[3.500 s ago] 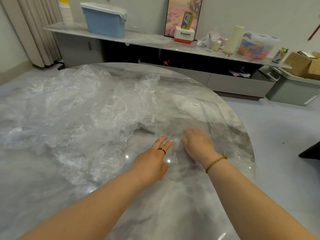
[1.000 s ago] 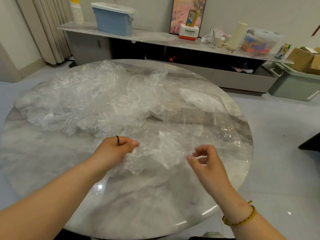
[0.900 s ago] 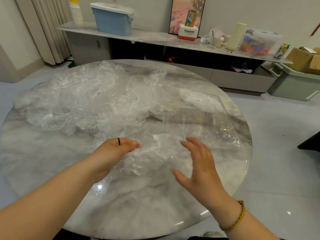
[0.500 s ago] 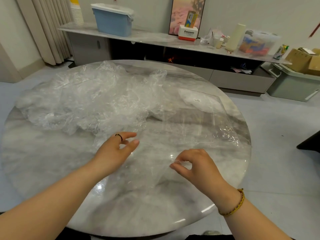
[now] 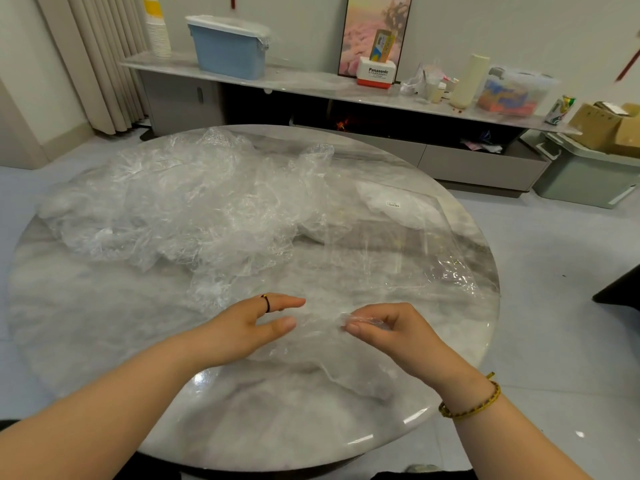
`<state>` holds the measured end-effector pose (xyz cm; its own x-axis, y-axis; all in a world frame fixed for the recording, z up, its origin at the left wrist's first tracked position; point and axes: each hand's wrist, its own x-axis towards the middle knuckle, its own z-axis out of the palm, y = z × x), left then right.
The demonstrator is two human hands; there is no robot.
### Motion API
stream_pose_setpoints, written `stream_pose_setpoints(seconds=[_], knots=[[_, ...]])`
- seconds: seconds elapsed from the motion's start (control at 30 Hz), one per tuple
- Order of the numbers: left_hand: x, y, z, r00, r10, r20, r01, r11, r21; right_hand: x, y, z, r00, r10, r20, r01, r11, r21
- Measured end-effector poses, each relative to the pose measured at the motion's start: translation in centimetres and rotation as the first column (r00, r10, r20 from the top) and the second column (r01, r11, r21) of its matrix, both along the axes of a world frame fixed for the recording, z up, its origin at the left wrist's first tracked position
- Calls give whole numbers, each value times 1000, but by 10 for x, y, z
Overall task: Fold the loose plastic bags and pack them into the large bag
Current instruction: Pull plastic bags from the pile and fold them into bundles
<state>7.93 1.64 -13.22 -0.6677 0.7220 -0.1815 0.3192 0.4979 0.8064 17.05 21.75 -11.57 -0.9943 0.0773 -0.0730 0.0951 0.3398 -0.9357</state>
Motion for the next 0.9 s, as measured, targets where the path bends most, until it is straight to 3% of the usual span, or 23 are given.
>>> stream_pose_setpoints(seconds=[0.1, 0.2, 0.27, 0.33, 0.5, 0.63, 0.7, 0.8, 0.83, 0.9], knots=[[-3, 0, -5, 976, -103, -194, 75, 986, -149, 0, 1, 1, 1000, 15, 22, -13, 998, -66], [-3, 6, -12, 917, -82, -391, -25, 965, -261, -2, 1, 0, 1000, -23, 14, 23, 998, -64], [-3, 9, -12, 909, 74, -410, -151, 976, -159, -4, 1, 0, 994, -107, -4, 106, 989, -99], [-5, 9, -7, 912, 247, -329, -253, 967, 23, -5, 2, 0, 989, -145, -12, 143, 985, -92], [-4, 9, 9, 909, 409, -86, -358, 867, 346, -4, 4, -12, 986, -56, 159, -6, 930, 367], [-2, 5, 15, 906, 389, -167, -287, 855, 433, -10, 1, -14, 980, -189, -59, 195, 878, 436], [-4, 2, 18, 886, 394, -244, -274, 870, 410, -11, 2, -10, 941, -294, -168, 335, 881, 335], [-6, -2, 25, 856, 441, -270, -299, 848, 438, -12, -1, 0, 901, -368, -229, 386, 921, 40], [-6, -3, 29, 857, 457, -238, -308, 824, 475, -12, -2, 3, 883, -366, -293, 381, 925, -8], [-4, -4, 33, 874, 447, -191, -287, 792, 539, -11, 0, 9, 835, -288, -469, 348, 937, 44]])
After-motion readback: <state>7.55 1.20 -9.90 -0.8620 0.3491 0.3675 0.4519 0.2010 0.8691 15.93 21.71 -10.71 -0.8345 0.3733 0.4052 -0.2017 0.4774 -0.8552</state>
